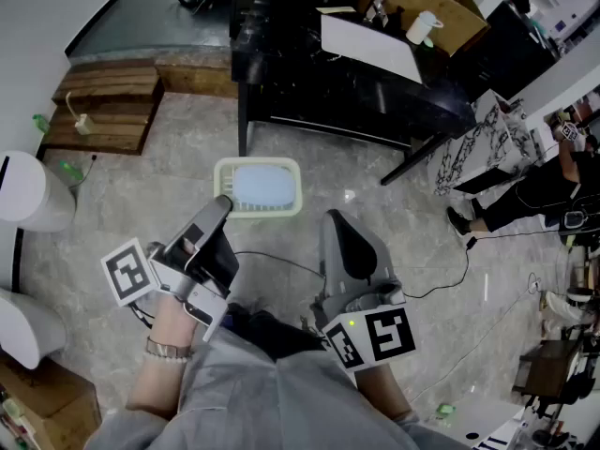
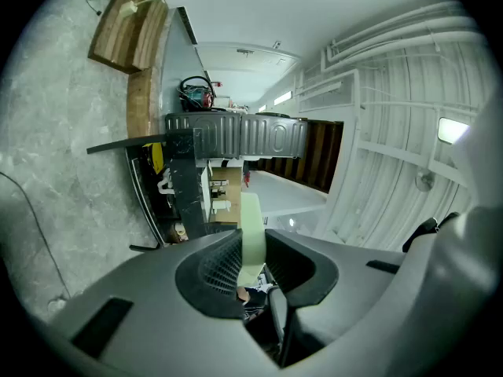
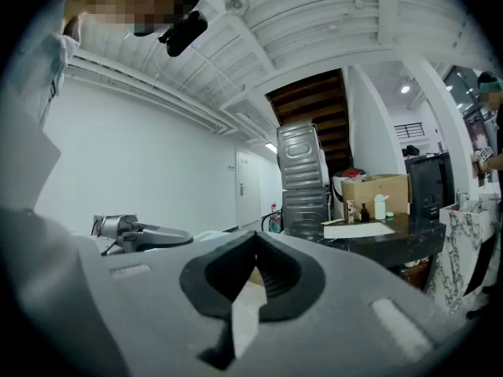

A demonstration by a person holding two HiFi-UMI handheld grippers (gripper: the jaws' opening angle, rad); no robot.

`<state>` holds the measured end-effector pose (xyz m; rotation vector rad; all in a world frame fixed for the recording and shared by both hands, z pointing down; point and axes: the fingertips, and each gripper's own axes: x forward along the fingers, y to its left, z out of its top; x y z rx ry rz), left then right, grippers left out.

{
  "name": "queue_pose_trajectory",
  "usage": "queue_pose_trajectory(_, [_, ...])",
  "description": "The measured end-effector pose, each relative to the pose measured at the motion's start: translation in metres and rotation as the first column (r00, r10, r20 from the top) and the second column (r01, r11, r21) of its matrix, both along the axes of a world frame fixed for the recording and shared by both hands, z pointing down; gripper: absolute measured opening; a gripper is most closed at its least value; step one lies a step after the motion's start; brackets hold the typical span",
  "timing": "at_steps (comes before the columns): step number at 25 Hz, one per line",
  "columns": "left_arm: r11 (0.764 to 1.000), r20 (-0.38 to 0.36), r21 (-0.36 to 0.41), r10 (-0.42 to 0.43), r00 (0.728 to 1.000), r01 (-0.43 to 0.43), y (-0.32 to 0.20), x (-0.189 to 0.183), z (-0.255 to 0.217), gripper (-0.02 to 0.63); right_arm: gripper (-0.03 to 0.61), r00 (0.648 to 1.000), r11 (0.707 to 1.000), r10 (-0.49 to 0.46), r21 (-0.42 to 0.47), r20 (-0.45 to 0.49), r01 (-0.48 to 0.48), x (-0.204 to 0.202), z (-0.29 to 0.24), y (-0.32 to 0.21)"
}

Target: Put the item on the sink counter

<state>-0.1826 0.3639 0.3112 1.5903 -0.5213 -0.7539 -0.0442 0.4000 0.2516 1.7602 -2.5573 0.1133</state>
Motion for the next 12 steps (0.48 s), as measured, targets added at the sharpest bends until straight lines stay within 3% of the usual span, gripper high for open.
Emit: queue_pose_trajectory(12, [1.0,0.004,-0.003,-0.002,1.0,0.002,0.0001,0.0042,-0.0029,0.089,-0.003,1.0,1.0,-0.006,-0.006,0.011,0.007,0.0042,-0.0012,-0.0001])
